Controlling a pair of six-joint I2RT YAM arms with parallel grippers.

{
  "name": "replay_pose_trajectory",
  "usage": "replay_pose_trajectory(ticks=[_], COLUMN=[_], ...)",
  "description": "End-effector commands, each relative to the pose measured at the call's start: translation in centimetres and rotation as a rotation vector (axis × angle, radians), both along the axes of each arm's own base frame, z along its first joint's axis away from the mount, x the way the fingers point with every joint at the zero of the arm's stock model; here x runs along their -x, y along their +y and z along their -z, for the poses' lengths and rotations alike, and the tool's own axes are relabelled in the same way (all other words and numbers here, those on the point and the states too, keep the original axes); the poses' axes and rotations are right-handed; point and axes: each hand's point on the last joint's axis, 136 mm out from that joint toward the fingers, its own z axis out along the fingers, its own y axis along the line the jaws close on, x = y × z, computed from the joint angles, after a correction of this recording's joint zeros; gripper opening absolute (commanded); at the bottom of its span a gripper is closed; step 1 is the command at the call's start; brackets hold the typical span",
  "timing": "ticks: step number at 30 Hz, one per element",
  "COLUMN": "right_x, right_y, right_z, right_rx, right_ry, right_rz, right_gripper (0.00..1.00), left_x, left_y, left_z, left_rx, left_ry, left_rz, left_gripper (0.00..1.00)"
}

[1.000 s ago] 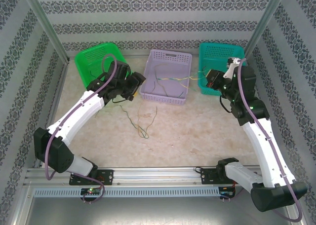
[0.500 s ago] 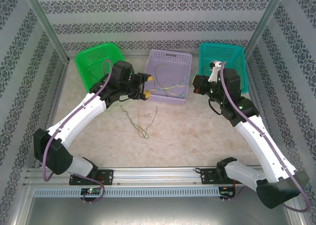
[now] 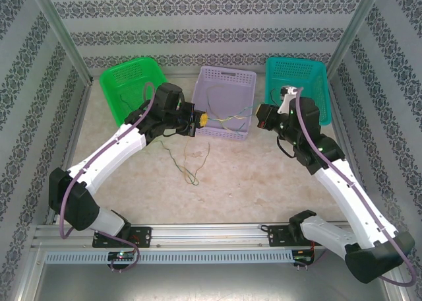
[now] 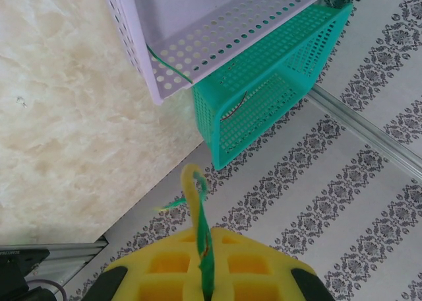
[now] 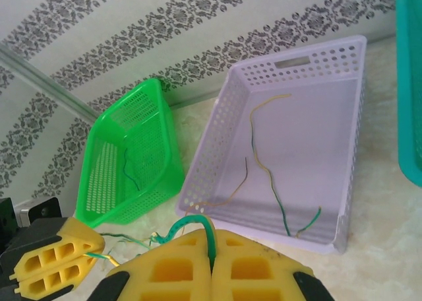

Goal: Untangle the cables

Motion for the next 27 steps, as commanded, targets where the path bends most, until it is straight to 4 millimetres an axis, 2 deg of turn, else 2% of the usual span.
replay_pose_trajectory(ticks=[1, 6, 11, 15, 19, 23, 27], right_x=[-0.5, -1.0, -0.6, -0.2, -0.3, -0.9, -0.7], right_y=[-1.4, -0.5, 0.1, -0.4, -1.8, -2.3, -2.5], right_z=[-1.5, -1.3, -0.7, 1.1, 2.9, 4.1, 6.4], right_rx=[-0.106, -0.12, -0.09, -0.025, 0.003, 0.006, 0.07], right_ry=[-0.055, -0.027, -0.014, 0.073, 0.189, 0.294, 0.503], right_rz=[0.129, 0.105, 0.071, 0.105, 0.214, 0.296, 0.34], right_gripper=[0.0, 0.0, 0.0, 0.0, 0.0, 0.0, 0.0], left_x=[0.3, 0.3, -0.7, -1.3, -1.5, -0.8, -0.6], left_y=[-0.6, 0.4, 1.2, 1.3, 0.2, -0.7, -0.7], left_z=[0.4, -0.3, -2.8, -5.1, -7.1, -8.3, -9.3], left_rx=[-0.022, -0.081, -0.149, -0.204, -0.237, -0.311, -0.417], left_ry=[-0.019, -0.068, -0.206, -0.318, -0.445, -0.544, -0.649], left_rz=[0.034, 0.019, 0.02, 0.063, 0.153, 0.251, 0.325], left_gripper=[0.0, 0.0, 0.0, 0.0, 0.0, 0.0, 0.0])
